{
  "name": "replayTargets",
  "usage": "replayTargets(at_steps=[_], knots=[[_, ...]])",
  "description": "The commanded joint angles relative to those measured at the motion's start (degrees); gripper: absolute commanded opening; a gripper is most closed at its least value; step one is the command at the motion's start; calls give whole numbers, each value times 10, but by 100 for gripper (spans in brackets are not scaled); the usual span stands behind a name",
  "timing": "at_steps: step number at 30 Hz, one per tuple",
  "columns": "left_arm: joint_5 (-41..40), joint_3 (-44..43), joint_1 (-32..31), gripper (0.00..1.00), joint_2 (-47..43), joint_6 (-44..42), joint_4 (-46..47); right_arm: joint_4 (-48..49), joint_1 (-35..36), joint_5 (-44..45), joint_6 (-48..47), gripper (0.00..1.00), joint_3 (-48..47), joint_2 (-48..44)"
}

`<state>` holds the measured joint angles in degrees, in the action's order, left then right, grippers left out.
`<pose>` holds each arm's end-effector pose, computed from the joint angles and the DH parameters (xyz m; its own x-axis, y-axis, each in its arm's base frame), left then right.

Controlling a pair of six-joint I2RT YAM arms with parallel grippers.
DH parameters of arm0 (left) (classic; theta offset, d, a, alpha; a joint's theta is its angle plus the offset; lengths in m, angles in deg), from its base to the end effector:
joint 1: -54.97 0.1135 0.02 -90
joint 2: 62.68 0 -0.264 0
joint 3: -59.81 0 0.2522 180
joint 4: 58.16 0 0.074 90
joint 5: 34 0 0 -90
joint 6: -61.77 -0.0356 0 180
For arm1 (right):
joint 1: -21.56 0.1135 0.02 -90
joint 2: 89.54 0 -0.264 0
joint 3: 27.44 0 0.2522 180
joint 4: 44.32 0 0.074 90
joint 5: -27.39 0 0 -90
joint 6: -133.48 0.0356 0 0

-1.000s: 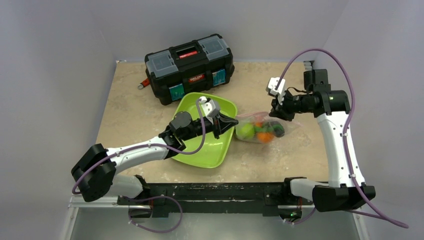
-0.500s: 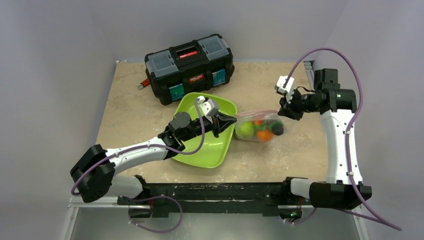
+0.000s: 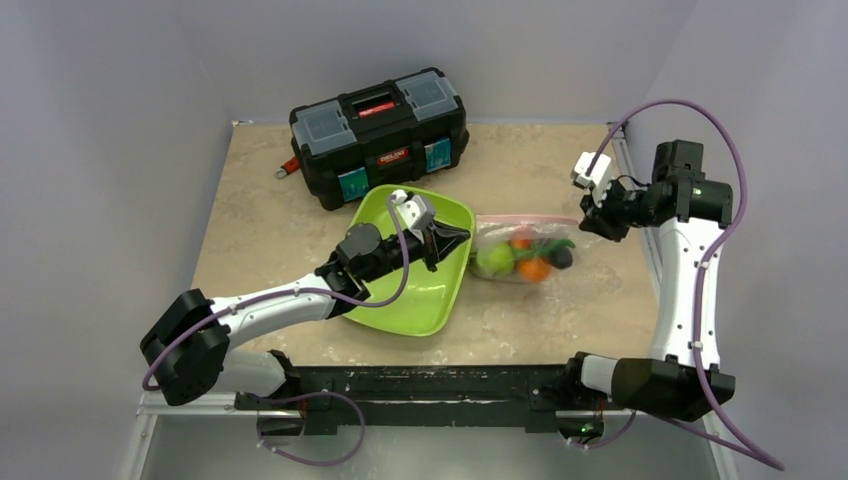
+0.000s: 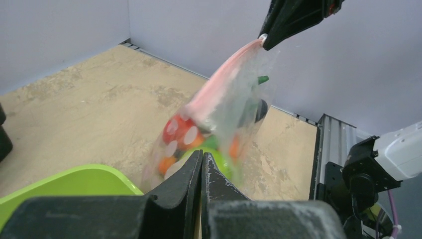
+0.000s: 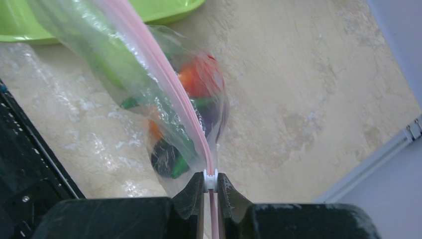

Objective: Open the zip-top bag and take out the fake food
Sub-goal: Unzip the zipper food storage bag at the center of the board.

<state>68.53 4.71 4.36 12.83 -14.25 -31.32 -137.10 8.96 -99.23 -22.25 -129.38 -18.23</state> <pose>0.1834 -0.2355 0.2933 -0.1463 -0.1934 -0.9701 0.8820 0.4185 -0.2165 0.2001 -0.0230 0.4014 -0.2664 -0.6902 -0.6728 -0.8264 0.5228 -0.2091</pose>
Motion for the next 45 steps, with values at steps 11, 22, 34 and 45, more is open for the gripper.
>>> replayTargets(at_steps=[11,22,34,45], knots=[[58,-8,13,0,2,20,64,1,-50,13,-42,0,6,-1],[197,-182,14,81,70,144,-95,1,-50,-18,-47,0,21,-5],[217,-412,7,84,226,200,-382,1,-50,-34,-46,0,11,-6],[262,-467,-2,53,274,198,-415,1,-50,-53,-38,0,-8,-5]])
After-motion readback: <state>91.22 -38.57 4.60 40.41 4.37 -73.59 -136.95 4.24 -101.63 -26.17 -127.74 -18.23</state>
